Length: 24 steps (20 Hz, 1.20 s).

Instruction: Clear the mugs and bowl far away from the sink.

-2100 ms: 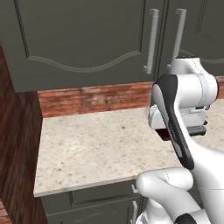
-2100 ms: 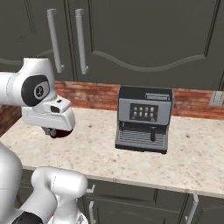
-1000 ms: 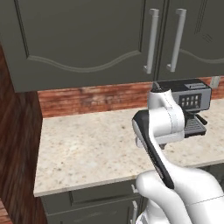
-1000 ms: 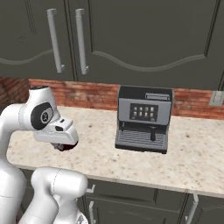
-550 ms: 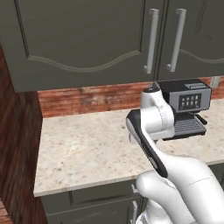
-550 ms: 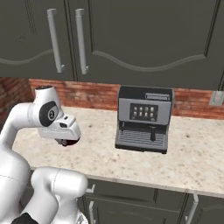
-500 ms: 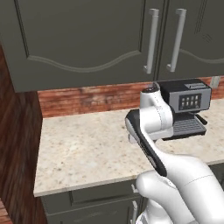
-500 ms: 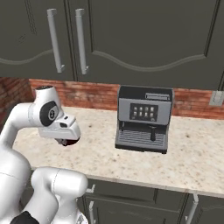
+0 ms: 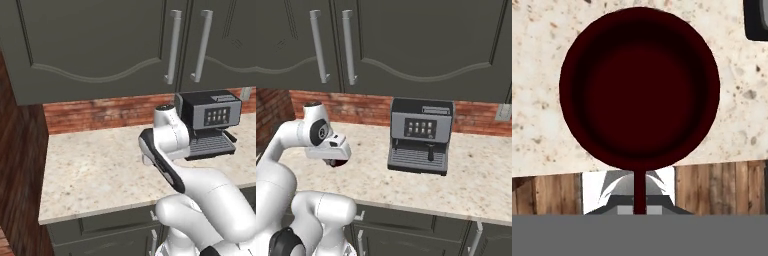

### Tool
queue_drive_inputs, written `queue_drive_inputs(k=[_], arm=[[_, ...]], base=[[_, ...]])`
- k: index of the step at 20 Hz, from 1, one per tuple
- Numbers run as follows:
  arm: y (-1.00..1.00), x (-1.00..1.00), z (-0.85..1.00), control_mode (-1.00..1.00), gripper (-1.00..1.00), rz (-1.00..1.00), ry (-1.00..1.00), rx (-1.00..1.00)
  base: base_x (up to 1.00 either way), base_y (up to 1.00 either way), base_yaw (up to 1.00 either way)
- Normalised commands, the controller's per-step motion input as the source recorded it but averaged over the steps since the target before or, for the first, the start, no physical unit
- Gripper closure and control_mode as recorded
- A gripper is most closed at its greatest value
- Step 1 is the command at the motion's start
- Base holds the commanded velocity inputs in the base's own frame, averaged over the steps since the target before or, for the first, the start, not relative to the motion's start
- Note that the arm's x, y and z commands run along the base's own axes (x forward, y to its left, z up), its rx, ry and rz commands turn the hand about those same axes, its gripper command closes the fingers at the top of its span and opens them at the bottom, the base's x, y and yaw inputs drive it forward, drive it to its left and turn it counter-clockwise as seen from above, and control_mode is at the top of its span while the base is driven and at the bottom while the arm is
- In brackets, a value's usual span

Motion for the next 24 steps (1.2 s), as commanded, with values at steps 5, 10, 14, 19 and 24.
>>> queue_drive_inputs(k=[5,10,14,19,24], arm=[[0.06,0.04,-0.42,-1.0,1.0,0.04,-0.07,0.0],[0.01,0.16,-0.4,-1.0,1.0,0.03,0.0,0.03],[0.01,0.37,-0.3,-1.0,1.0,0.02,0.0,0.06],[0.0,0.45,-0.18,-1.0,1.0,0.03,0.02,0.13],[0.0,0.45,-0.21,-1.0,1.0,0.02,0.01,0.1]], base=[[0.0,0.0,0.0],[0.0,0.0,0.0],[0.0,0.0,0.0],[0.0,0.0,0.0],[0.0,0.0,0.0]])
